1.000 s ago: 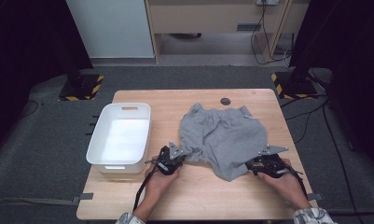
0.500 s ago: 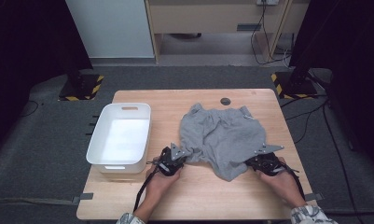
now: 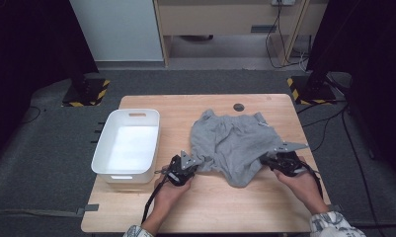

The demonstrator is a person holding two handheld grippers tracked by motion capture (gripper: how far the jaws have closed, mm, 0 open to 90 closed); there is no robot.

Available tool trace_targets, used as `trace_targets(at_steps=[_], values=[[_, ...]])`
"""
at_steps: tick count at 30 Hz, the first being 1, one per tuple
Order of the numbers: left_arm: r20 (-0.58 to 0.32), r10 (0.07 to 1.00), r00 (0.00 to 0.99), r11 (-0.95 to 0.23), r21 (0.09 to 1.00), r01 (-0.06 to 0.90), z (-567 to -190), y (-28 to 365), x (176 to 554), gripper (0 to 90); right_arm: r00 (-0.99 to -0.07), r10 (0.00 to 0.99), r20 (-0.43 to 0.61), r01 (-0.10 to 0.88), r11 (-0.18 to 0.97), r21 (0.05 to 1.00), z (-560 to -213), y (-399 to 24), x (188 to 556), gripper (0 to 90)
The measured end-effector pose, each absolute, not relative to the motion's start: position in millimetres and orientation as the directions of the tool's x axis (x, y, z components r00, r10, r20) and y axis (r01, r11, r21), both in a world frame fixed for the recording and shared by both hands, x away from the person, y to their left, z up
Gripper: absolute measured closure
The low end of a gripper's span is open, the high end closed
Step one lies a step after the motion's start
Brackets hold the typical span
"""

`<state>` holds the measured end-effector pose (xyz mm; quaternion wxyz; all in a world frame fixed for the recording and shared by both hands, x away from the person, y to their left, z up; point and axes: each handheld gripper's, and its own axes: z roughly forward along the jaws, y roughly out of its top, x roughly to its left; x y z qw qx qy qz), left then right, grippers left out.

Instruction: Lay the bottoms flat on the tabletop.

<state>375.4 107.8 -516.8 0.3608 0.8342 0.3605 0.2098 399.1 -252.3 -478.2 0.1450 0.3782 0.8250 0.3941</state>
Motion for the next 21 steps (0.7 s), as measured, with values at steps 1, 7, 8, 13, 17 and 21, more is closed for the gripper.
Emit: trace_targets(at_steps=[1, 7, 8, 13, 17, 21], values=[[0.09, 0.752, 0.653, -0.481, 0.752, 0.451, -517, 108, 376, 78.7, -0.675, 0.736, 0.055, 0.508, 0.409, 0.758, -474, -247, 404, 88.4], [0.091, 0.744, 0.662, -0.495, 0.741, 0.454, -519, 107, 376, 78.5, -0.679, 0.732, 0.059, 0.524, 0.427, 0.737, -465, -217, 445, 88.4], [0.091, 0.743, 0.663, -0.495, 0.741, 0.454, -520, 106, 376, 78.5, -0.675, 0.735, 0.062, 0.533, 0.428, 0.73, -467, -212, 452, 88.4], [0.091, 0.738, 0.669, -0.505, 0.732, 0.457, -521, 105, 376, 78.4, -0.642, 0.763, 0.075, 0.594, 0.433, 0.678, -488, -199, 483, 88.2], [0.096, 0.734, 0.672, -0.512, 0.729, 0.455, -521, 105, 376, 78.0, -0.625, 0.779, 0.054, 0.627, 0.46, 0.629, -507, -195, 491, 83.0], [0.096, 0.736, 0.67, -0.511, 0.729, 0.456, -521, 105, 376, 77.8, -0.617, 0.786, 0.037, 0.602, 0.441, 0.666, -497, -197, 485, 65.2]])
